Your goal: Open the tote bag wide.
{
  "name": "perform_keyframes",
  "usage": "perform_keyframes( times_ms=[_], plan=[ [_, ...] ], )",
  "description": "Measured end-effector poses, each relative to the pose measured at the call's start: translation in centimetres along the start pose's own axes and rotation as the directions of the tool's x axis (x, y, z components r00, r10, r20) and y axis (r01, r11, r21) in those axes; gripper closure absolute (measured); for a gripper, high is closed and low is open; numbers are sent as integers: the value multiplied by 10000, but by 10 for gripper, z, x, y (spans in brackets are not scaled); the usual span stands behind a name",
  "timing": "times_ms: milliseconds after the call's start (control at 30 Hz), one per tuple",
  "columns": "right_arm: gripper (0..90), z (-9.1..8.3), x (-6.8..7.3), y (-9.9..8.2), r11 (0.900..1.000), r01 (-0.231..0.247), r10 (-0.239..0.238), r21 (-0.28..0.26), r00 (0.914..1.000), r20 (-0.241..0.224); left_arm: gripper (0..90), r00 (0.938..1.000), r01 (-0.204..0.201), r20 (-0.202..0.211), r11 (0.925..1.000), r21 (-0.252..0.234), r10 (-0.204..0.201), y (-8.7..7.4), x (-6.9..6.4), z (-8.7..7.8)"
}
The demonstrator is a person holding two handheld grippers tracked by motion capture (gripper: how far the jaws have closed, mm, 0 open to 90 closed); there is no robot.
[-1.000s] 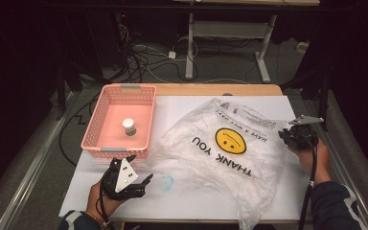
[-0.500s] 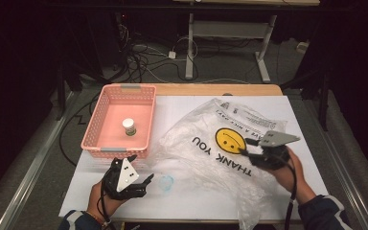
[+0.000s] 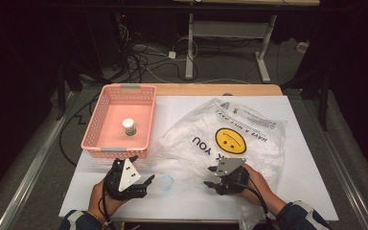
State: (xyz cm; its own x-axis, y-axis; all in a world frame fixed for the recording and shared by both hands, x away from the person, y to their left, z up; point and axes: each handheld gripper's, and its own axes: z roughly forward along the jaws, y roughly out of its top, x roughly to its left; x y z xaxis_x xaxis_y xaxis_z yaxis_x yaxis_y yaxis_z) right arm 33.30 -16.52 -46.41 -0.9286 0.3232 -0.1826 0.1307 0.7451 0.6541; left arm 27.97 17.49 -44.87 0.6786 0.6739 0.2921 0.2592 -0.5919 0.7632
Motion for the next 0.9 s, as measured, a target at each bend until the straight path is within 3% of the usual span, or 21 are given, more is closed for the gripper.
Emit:
perform_keyframes(
  times_ms=[100,200,233,267,400,700,900],
  plan=[
    [534,6,-2,-2,9998,-83,84,182,10000,-25,195,10000,-7,-10,10000,12,7,0,0,0],
    [685,6,-5,-3,9994,-263,269,204,9991,-335,195,10000,10,-38,10000,41,-10,0,1,0],
    [685,6,-5,-3,9994,-263,269,204,9991,-335,195,10000,0,-44,10000,51,0,0,0,0],
    [775,6,-6,-2,9991,-322,336,282,9981,-514,195,10000,-11,-47,10000,56,12,0,0,0],
    [900,5,-7,-1,9985,-463,478,303,9976,-502,195,10000,-42,-23,10000,76,42,0,0,1],
    [900,-16,-10,6,9957,-786,787,-493,9969,0,194,9998,-49,-179,10000,10,49,0,1,-1],
    [900,-33,-20,13,9880,-850,977,-1291,9907,952,192,9997,76,-225,9999,-146,-80,0,4,-3]
  ],
)
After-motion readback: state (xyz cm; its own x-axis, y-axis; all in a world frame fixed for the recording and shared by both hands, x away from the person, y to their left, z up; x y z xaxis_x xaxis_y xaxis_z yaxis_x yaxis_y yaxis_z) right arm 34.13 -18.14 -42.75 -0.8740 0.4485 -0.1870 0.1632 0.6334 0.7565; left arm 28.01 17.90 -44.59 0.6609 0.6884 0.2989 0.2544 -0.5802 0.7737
